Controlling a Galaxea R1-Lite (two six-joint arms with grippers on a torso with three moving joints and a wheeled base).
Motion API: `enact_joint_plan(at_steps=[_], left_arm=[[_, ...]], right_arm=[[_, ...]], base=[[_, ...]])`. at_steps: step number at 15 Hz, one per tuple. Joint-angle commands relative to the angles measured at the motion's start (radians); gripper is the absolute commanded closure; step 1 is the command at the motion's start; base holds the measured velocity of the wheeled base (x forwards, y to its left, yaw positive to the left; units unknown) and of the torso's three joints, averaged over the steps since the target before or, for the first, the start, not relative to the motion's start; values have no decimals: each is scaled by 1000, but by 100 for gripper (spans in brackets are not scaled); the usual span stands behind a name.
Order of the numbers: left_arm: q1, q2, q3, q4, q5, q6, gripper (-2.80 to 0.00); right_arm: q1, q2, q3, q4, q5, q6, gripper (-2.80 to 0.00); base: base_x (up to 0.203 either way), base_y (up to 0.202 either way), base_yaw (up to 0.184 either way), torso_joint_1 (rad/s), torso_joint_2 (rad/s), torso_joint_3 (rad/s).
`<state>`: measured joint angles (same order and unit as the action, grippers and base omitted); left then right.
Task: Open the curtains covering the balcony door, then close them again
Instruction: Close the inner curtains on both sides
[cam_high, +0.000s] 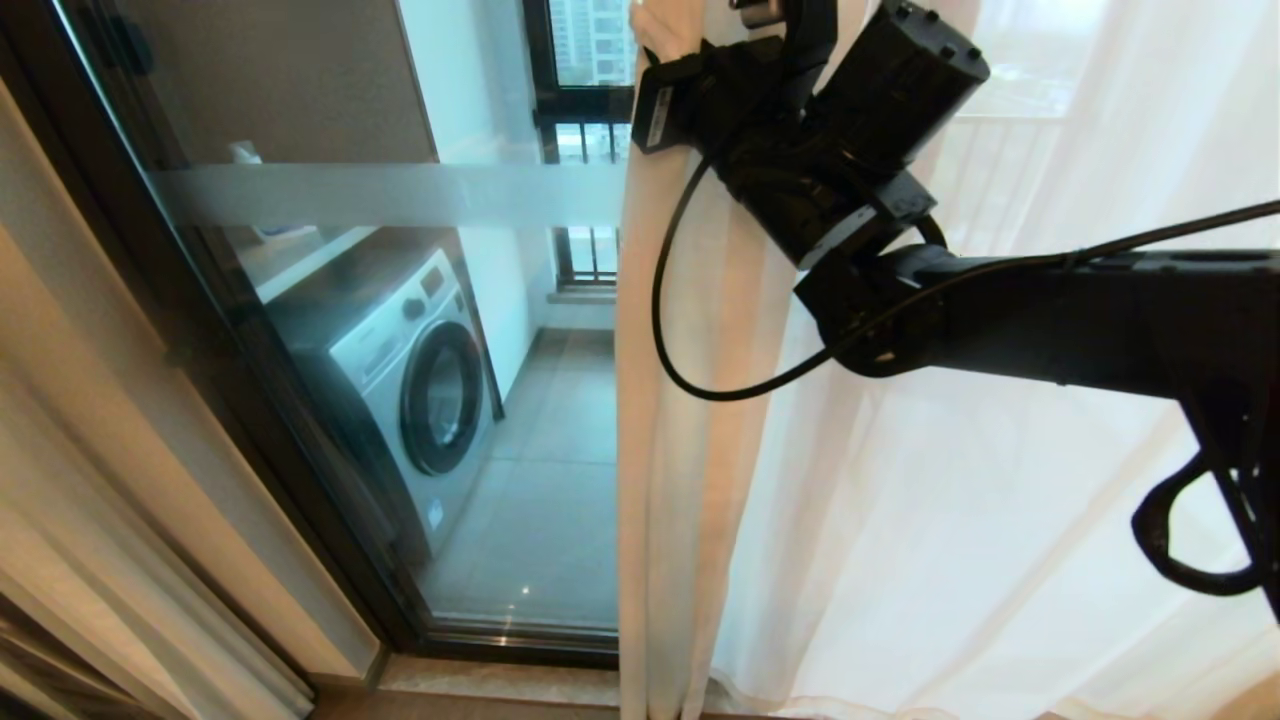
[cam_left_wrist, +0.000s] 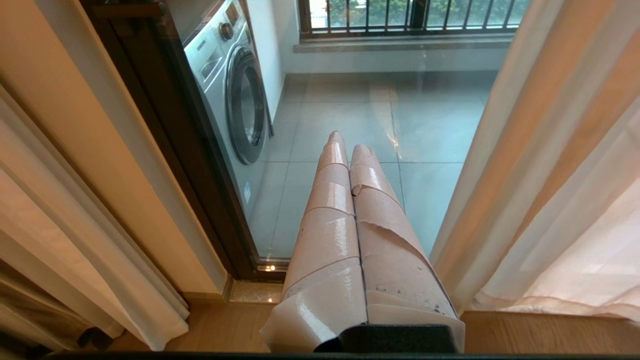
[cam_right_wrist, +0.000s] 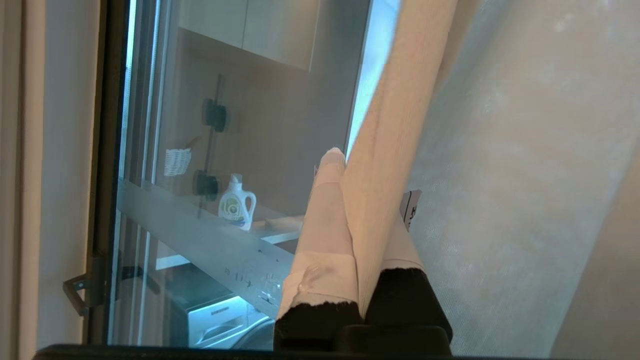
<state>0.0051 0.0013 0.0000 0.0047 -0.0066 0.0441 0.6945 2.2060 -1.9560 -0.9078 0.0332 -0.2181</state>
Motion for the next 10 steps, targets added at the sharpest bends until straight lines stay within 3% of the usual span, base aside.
enact_joint_plan(at_steps=[1, 10], left_arm=[[0, 0, 0, 0, 0, 0, 0], [0, 0, 0, 0, 0, 0, 0]], right_arm=[[5, 25, 0, -14, -1, -9, 0], [-23, 78, -3, -83, -32, -41, 0]], base=[[0, 0, 0, 0, 0, 0], [0, 0, 0, 0, 0, 0]])
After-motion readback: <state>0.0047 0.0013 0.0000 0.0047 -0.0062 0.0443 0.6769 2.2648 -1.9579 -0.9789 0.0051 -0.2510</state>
